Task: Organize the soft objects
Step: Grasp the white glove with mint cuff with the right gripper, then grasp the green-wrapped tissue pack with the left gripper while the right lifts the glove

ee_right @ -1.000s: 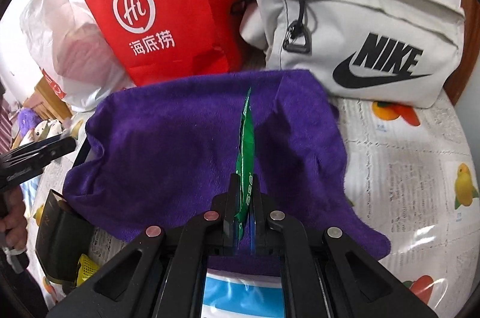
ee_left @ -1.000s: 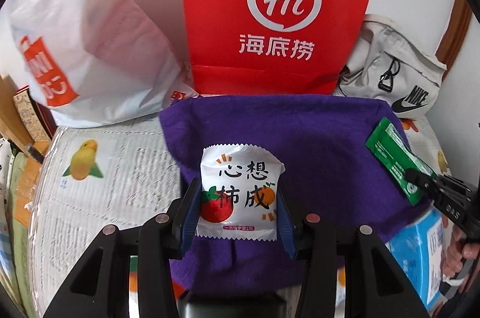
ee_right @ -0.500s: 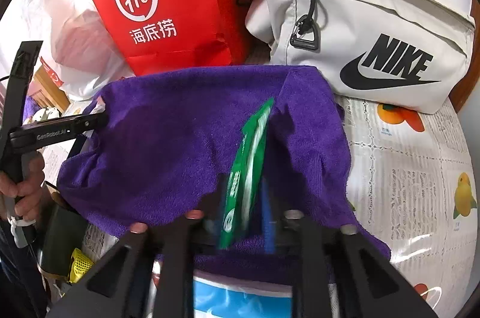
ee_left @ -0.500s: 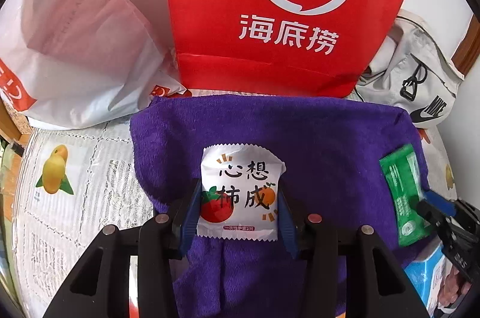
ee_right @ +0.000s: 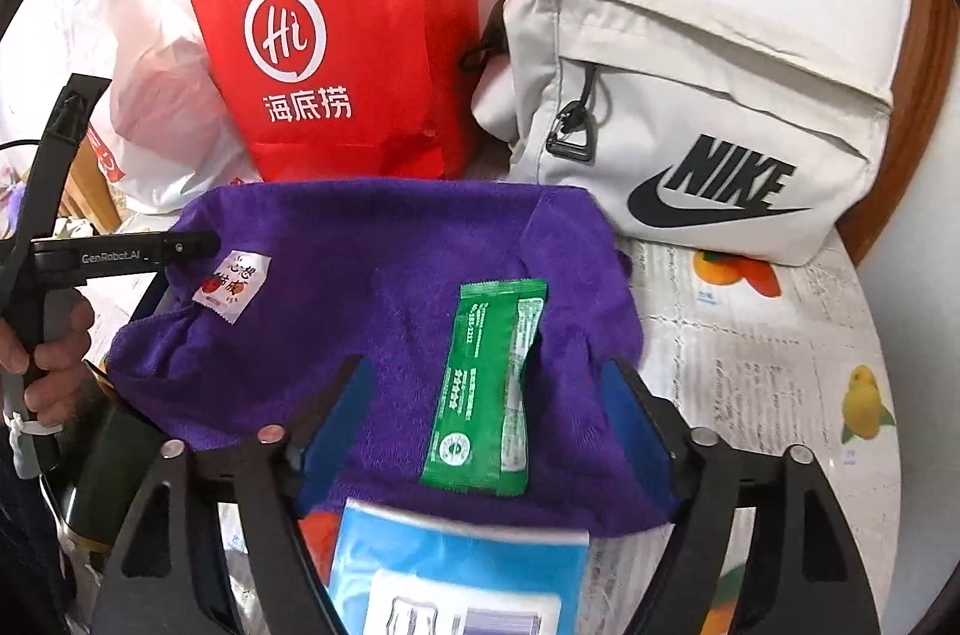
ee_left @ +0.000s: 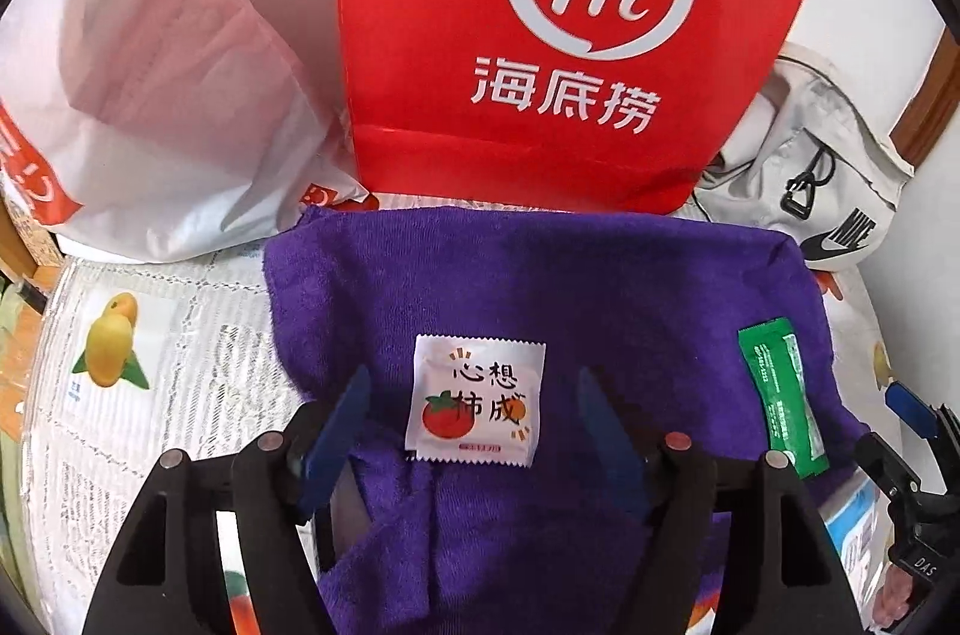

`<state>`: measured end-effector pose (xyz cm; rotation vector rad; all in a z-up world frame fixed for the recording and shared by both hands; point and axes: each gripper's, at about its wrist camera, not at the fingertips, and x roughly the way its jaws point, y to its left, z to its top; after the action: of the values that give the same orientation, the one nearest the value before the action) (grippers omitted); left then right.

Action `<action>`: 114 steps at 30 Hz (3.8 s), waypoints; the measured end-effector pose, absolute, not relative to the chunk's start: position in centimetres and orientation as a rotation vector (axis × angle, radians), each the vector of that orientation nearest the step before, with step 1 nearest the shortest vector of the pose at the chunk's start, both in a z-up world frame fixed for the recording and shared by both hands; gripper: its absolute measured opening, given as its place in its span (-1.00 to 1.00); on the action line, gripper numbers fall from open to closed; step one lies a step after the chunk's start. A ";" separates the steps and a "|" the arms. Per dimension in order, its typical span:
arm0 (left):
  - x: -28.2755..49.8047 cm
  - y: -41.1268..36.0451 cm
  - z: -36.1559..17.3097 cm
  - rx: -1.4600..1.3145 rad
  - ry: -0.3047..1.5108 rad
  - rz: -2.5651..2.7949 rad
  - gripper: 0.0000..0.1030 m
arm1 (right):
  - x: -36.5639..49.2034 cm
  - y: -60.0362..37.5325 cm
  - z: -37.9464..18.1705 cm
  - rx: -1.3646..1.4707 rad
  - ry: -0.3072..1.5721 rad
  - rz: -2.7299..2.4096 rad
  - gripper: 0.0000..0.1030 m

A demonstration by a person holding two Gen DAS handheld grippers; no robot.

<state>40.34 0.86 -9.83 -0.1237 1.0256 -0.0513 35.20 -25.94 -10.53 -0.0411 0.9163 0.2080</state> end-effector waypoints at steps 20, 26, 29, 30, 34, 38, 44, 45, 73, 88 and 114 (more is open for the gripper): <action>28.2 3.2 -3.7 -0.139 0.944 -0.066 0.37 | 24.5 -24.7 -6.6 0.037 0.878 0.236 0.55; 23.1 4.0 -3.8 -0.163 0.945 -0.087 0.37 | 19.7 -24.1 -6.2 0.090 0.893 0.273 0.55; 20.9 4.8 -4.4 -0.173 0.947 -0.088 0.37 | 18.3 -23.5 -6.4 0.092 0.897 0.298 0.55; 20.3 5.0 -4.6 -0.175 0.948 -0.086 0.37 | 17.7 -23.1 -6.5 0.099 0.902 0.315 0.55; 18.2 5.9 -5.9 -0.163 0.962 -0.058 0.37 | 15.9 -21.1 -7.1 0.089 0.894 0.383 0.55; 16.4 6.7 -7.2 -0.105 0.975 -0.005 0.37 | 15.4 -19.5 -8.2 0.077 0.892 0.389 0.55; 14.5 8.3 -9.0 -0.142 1.000 -0.008 0.37 | 16.8 -18.1 -10.1 0.120 0.924 0.415 0.19; 14.4 8.5 -9.3 -0.151 1.005 -0.007 0.37 | 17.0 -17.7 -10.4 0.115 0.933 0.415 0.11; 11.2 6.9 -10.9 -0.166 1.043 -0.108 0.37 | 14.0 -19.6 -5.3 0.160 0.753 0.417 -0.83; 8.3 0.9 -11.2 -0.080 1.038 -0.211 0.37 | 6.4 -24.8 -5.6 0.155 0.716 0.329 -0.83; 7.0 -6.6 -14.2 0.051 1.101 -0.283 0.22 | 4.8 -28.6 -12.6 0.174 0.870 0.244 -0.75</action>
<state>6.97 -6.63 -14.22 0.0513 1.1005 -0.2828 4.78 -28.60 -12.58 0.1740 0.8705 0.2435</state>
